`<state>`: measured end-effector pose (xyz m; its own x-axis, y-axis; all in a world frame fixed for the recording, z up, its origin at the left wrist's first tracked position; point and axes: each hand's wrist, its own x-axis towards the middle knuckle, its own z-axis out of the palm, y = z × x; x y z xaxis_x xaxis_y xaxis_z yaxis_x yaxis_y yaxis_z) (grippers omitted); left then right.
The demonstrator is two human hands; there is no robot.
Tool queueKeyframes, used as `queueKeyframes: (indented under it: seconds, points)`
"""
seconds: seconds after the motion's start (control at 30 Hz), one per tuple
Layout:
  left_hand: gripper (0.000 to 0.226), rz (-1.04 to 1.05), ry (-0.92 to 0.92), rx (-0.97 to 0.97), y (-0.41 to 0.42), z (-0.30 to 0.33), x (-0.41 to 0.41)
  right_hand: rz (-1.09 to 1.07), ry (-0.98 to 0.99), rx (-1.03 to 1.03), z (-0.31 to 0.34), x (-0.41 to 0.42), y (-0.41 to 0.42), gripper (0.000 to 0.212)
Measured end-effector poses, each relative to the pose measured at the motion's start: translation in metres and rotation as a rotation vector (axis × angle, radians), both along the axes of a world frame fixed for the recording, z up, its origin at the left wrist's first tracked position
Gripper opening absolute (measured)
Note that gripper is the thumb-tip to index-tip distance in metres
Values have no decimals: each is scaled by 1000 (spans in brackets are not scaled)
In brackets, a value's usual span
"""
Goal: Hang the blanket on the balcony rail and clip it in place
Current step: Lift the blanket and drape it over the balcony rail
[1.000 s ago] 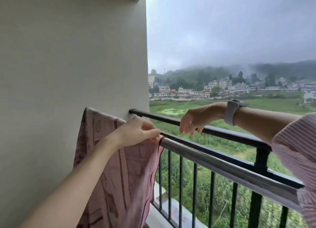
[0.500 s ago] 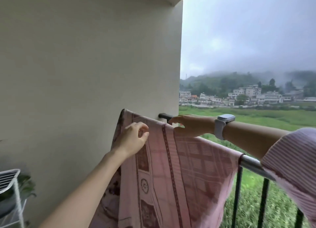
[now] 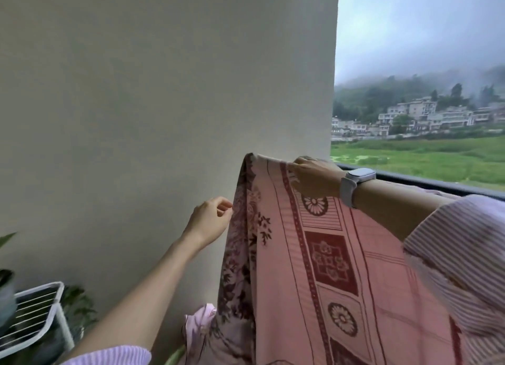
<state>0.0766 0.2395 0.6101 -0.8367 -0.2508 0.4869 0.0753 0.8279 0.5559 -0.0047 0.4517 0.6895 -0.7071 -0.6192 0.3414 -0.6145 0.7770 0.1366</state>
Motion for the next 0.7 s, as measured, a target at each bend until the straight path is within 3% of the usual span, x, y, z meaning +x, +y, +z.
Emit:
queueKeyframes:
  seconds: [0.13,0.3,0.43,0.6,0.7]
  points:
    - [18,0,-49,68,-41,-23,-58,-74,261,50,-28,-48,-49,35]
    - [22,-22,-44,152,-70,-37,-130,-174,395,5,-51,-100,-104,54]
    - [29,-68,-44,186,-84,-41,-183,-290,410,-15,-42,-126,-125,38]
    - [53,-135,-50,249,-89,-46,-248,-363,422,-61,-30,-144,-136,28]
    - [37,-172,-35,217,-93,-52,-280,-385,454,-133,-34,-150,-139,24]
